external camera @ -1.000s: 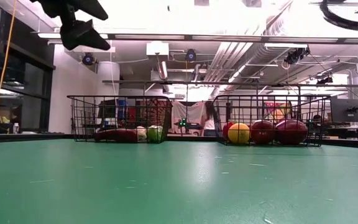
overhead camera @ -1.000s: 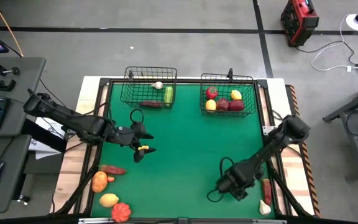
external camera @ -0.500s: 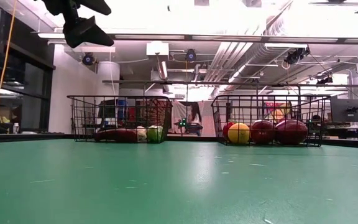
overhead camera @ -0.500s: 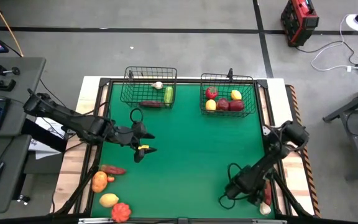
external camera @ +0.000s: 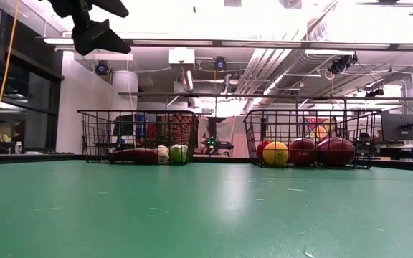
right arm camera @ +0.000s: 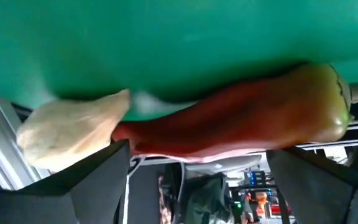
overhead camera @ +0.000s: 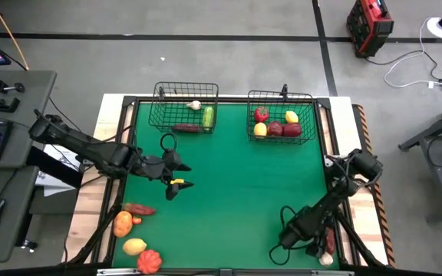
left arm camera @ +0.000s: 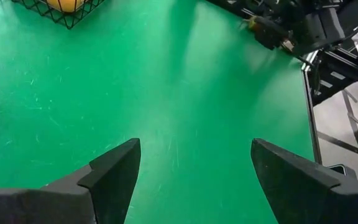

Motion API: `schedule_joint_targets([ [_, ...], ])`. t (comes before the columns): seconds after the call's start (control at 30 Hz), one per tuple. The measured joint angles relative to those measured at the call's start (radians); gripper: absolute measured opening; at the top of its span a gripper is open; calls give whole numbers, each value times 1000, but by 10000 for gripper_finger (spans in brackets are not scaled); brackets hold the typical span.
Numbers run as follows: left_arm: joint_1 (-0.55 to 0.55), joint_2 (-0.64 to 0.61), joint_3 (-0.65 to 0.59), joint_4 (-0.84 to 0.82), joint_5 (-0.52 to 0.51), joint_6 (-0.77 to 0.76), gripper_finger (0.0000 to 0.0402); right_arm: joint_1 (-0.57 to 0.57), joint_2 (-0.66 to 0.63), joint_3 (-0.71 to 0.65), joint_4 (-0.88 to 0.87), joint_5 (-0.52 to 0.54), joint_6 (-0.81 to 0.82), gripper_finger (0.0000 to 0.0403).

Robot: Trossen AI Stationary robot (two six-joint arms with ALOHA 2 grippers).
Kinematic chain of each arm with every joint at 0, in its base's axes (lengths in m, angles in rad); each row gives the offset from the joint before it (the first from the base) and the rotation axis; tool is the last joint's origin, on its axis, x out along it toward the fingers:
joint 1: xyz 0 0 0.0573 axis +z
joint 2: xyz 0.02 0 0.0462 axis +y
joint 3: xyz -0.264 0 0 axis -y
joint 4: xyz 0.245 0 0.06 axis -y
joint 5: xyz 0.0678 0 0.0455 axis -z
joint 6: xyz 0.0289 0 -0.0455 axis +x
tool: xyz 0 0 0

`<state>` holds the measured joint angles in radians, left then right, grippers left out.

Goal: Sort produce into baskets
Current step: Put the right red chili pepper into the left wire basket

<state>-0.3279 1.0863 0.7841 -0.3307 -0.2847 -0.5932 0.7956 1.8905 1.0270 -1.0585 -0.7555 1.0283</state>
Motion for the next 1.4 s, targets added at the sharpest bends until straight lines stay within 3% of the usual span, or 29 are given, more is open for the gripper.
schedule_joint_targets([
  [0.17,0,0,0,-2,0,1,296,-43,-1,2,-28,55,-9,369],
  [0.43,0,0,0,-4,0,-26,296,-116,0,59,-97,299,-115,369],
  [0.63,0,0,0,-6,0,-42,296,-174,1,60,-67,407,-165,369],
  [0.93,0,0,1,-14,1,-86,296,-220,0,62,-42,459,-148,353],
  [1.07,0,0,1,-14,20,-87,296,-214,2,106,-127,548,-131,277],
  [1.3,0,0,1,-8,47,-124,296,-240,-65,329,-310,706,-225,33],
  [1.33,0,0,1,4,69,-162,296,-257,-80,363,-319,749,-233,17],
  [1.4,7,-6,1,74,151,-213,296,-297,-115,433,-334,837,-239,22],
])
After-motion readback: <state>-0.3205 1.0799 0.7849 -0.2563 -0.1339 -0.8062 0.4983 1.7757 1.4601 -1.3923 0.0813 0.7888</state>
